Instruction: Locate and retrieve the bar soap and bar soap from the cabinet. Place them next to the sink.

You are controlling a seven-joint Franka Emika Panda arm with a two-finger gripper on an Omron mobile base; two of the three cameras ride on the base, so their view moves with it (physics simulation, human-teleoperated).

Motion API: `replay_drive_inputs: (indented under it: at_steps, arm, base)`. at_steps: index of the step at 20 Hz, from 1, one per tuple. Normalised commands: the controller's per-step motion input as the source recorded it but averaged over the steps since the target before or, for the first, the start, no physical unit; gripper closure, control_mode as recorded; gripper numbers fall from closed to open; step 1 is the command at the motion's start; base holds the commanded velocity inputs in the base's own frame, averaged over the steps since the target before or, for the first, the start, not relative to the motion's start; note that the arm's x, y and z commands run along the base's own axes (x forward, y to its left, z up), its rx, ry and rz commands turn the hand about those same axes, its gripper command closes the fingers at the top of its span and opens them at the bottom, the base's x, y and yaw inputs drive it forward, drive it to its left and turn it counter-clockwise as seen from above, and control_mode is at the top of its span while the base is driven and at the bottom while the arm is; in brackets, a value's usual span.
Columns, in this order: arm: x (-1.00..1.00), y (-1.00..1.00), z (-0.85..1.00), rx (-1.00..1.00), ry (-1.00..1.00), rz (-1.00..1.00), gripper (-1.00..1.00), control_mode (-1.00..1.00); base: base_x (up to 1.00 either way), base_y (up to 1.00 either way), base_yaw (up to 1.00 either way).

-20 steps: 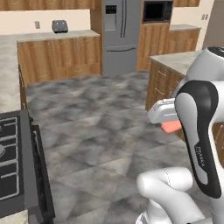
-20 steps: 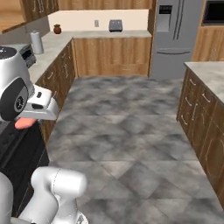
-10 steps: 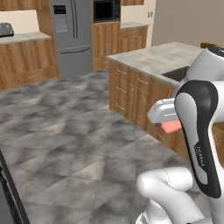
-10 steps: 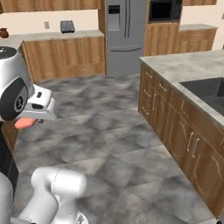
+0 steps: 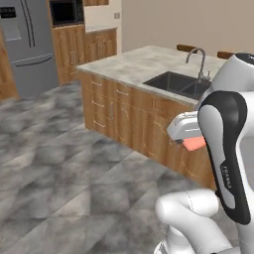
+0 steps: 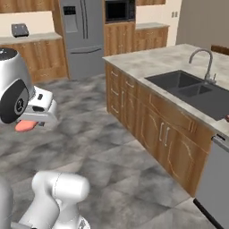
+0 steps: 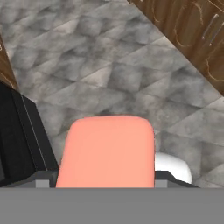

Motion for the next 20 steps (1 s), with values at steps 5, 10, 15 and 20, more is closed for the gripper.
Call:
replay_drive_inputs:
  at_steps: [5, 10, 15, 20]
  arm:
    - [0.00, 0.00, 0.00, 0.00, 0.00, 0.00, 1.00, 1.00]
    - [0.00, 0.00, 0.00, 0.00, 0.00, 0.00, 1.00, 1.00]
    - [0.00, 0.00, 0.00, 0.00, 0.00, 0.00, 1.00, 1.00]
    - [0.00, 0.00, 0.00, 0.00, 0.00, 0.00, 1.00, 1.00]
  base:
    - [0.00, -0.15, -0.38]
    - [0.11, -0.22, -0.37]
    - [0.05, -0.44, -0.38]
    - [0.22, -0.34, -0.34]
